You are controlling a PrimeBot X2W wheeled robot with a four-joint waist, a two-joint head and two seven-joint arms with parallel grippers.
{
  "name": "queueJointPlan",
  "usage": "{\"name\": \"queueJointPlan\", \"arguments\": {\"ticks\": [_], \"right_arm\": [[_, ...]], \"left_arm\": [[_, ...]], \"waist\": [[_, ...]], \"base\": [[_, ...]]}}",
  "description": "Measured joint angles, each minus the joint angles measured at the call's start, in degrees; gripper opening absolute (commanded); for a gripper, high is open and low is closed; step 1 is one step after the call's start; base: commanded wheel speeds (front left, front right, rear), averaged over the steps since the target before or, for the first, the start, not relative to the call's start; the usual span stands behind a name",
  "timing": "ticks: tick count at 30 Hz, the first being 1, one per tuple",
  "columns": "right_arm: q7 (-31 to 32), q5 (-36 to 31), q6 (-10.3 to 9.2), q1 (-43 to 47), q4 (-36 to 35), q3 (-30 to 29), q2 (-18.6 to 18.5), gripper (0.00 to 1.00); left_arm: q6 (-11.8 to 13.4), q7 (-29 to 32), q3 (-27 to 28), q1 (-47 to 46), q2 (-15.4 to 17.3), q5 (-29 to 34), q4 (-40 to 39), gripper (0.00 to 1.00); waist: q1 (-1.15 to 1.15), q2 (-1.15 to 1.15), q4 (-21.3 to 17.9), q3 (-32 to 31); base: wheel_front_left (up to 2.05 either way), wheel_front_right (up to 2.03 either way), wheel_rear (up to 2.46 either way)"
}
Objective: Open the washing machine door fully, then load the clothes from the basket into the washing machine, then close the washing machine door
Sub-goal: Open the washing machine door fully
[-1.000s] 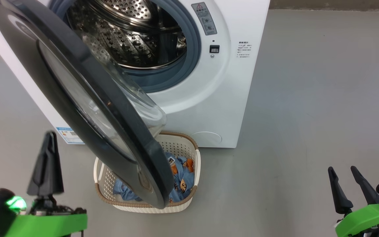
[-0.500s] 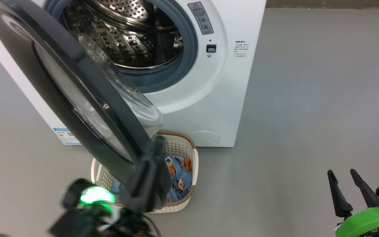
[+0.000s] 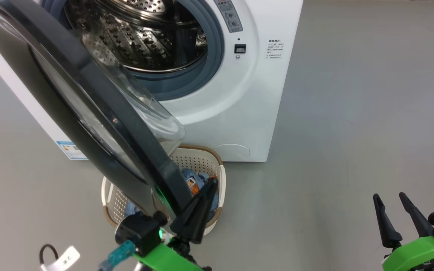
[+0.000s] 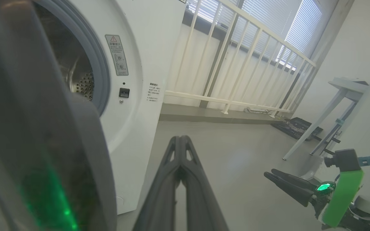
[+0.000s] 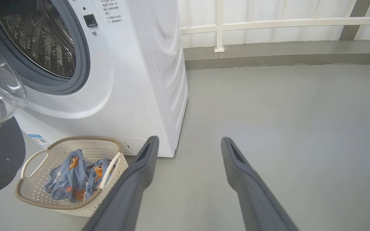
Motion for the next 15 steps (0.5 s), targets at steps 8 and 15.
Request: {"name": "queueJointPlan", "arguments": {"ticks": [8, 15], "right_arm": [[0.0, 0.0, 0.0, -0.1, -0.1, 0.1, 0.1, 1.0], [0.0, 0.0, 0.0, -0.1, -0.3, 0.2, 0.1, 1.0]], "left_arm": [[0.0, -0.7, 0.7, -2.4, -0.3, -3.4, 7.7, 0.0], [-0.3, -0.7, 1.1, -3.2, -1.7, -4.5, 9.1, 0.0]], "waist": [[0.0, 0.0, 0.1, 0.4], [0.0, 0.0, 0.6, 0.6]], "base": [[0.0, 0.0, 0.0], [0.0, 0.0, 0.0]]}}
